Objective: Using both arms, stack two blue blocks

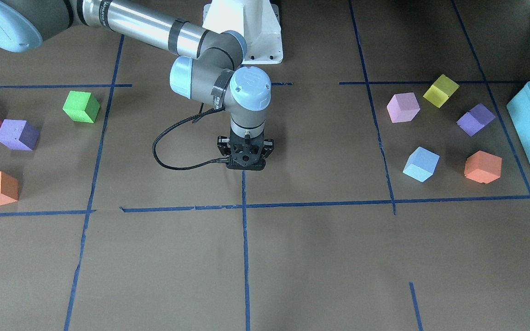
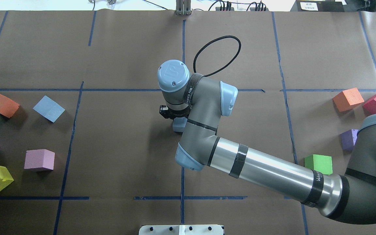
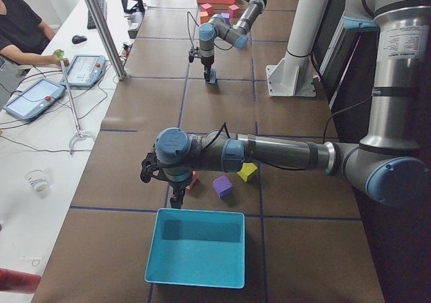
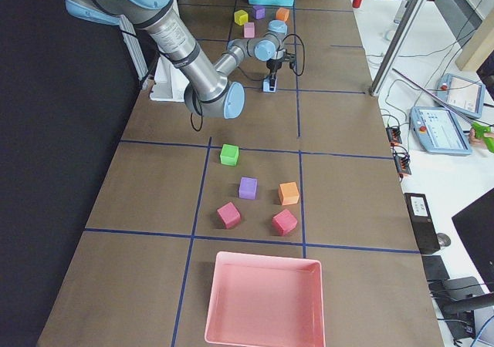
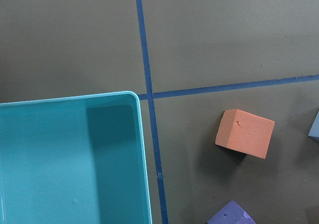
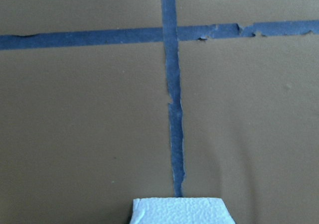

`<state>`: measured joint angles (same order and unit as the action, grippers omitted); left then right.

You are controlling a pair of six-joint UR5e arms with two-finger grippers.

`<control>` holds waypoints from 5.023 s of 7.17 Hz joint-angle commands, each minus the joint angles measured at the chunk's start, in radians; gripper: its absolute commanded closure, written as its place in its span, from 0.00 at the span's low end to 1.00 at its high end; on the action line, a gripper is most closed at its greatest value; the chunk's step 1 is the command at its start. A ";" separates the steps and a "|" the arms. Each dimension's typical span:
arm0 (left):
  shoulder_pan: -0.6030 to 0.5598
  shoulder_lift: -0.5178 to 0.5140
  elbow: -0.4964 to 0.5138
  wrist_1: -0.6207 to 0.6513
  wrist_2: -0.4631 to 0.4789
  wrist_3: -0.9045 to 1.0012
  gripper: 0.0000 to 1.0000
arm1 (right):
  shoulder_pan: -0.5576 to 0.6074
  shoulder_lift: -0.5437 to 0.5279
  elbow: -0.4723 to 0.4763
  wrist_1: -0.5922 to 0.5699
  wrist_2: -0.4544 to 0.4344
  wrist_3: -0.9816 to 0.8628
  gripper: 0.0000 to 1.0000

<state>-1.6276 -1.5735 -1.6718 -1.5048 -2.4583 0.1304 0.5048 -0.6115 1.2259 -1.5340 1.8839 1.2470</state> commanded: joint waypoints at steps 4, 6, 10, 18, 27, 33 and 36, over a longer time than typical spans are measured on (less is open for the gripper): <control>0.000 0.000 0.001 0.000 0.001 0.000 0.00 | 0.000 -0.007 0.001 -0.002 -0.002 -0.040 0.74; 0.000 0.001 0.001 0.000 0.001 0.000 0.00 | -0.012 -0.013 0.003 -0.002 -0.020 -0.040 0.23; 0.000 0.001 0.000 0.000 0.001 0.000 0.00 | -0.042 -0.034 0.113 -0.014 -0.094 -0.034 0.00; 0.357 -0.025 -0.045 -0.451 -0.054 -0.770 0.00 | 0.354 -0.379 0.788 -0.281 0.223 -0.154 0.00; 0.704 -0.120 0.003 -0.507 0.314 -0.399 0.01 | 0.374 -0.465 0.781 -0.275 0.198 -0.308 0.00; 0.721 -0.198 0.099 -0.502 0.380 -0.406 0.01 | 0.373 -0.470 0.770 -0.273 0.199 -0.310 0.00; 0.735 -0.197 0.107 -0.502 0.380 -0.410 0.01 | 0.373 -0.471 0.770 -0.273 0.198 -0.307 0.00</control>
<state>-0.8972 -1.7703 -1.5706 -2.0064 -2.0776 -0.2778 0.8775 -1.0819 1.9958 -1.8070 2.0828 0.9390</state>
